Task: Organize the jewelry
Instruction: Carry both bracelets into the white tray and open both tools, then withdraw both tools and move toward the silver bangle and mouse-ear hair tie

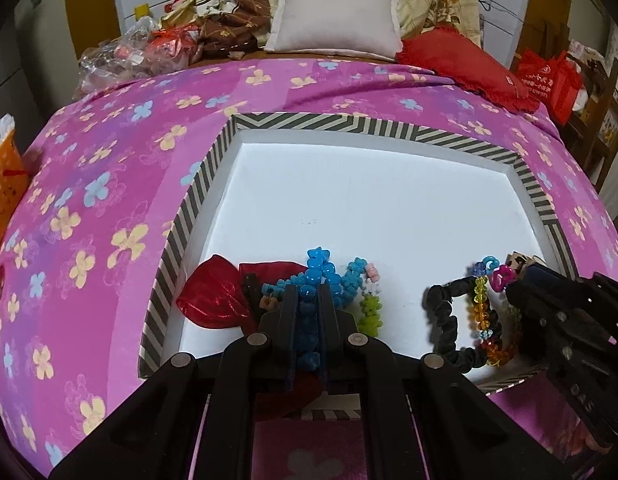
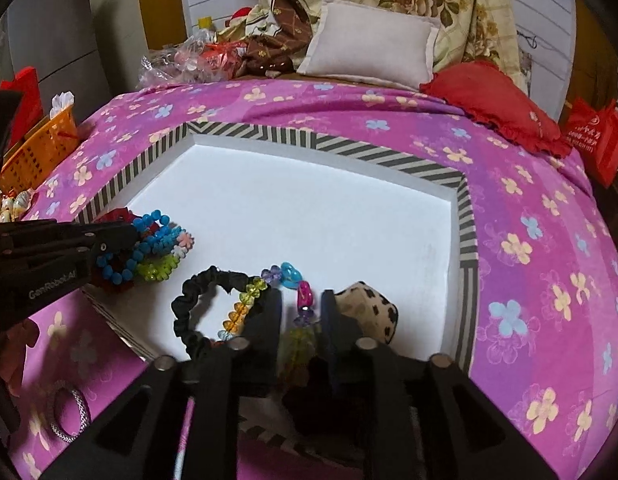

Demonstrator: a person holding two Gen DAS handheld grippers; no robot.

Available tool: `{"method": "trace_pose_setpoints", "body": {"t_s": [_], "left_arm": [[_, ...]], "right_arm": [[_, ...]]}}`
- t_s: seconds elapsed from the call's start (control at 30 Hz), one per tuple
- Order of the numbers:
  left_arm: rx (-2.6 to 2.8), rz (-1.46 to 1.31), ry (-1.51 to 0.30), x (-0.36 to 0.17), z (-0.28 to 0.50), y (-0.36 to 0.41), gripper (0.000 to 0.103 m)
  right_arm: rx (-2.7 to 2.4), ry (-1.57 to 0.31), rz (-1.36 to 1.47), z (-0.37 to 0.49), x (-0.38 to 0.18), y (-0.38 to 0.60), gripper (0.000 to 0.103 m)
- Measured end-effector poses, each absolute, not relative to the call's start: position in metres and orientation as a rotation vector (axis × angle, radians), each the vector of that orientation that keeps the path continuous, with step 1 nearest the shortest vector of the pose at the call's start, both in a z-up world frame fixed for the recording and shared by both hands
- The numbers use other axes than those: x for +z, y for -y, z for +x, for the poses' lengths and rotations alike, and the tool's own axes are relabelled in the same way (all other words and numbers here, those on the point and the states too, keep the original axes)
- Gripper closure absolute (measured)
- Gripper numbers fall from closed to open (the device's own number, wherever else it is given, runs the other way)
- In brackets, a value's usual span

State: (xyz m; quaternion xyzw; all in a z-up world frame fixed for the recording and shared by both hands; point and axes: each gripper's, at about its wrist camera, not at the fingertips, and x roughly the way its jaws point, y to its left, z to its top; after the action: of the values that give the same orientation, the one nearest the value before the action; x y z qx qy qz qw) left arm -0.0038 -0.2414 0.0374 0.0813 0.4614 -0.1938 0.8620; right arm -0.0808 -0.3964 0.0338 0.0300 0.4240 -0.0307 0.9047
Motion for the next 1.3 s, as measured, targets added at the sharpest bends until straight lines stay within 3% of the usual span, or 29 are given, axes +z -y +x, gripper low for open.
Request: {"method": "trace_pose_setpoints", "body": {"t_s": [0.1,0.17,0.23,0.3,0.53,1.3], "left_arm": [[-0.416,0.151,-0.962,0.040,-0.004,0.239,0.102],[-0.427,0.121,-0.952,0.045,-0.006,0.235,0.091],[-0.420,0.122,-0.934,0.052,-0.010,0.231,0.086],[-0.399,0.145,-0.902,0.061,-0.015,0.229,0.081],[-0.368,0.141,-0.832,0.089,-0.040,0.208,0.080],[-0.309,0.141,-0.772,0.103,-0.129,0.158,0.080]], "right_arm": [[-0.070,-0.858,0.079,-0.088,0.044,0.397,0.059],[-0.079,-0.825,0.083,-0.096,0.055,0.396,0.049],[-0.085,-0.797,0.094,-0.105,0.065,0.395,0.038],[-0.083,-0.774,0.104,-0.113,0.074,0.392,0.033],[-0.066,-0.738,0.109,-0.143,0.089,0.369,0.022],[-0.202,-0.775,0.177,-0.226,0.080,0.365,0.019]]}}
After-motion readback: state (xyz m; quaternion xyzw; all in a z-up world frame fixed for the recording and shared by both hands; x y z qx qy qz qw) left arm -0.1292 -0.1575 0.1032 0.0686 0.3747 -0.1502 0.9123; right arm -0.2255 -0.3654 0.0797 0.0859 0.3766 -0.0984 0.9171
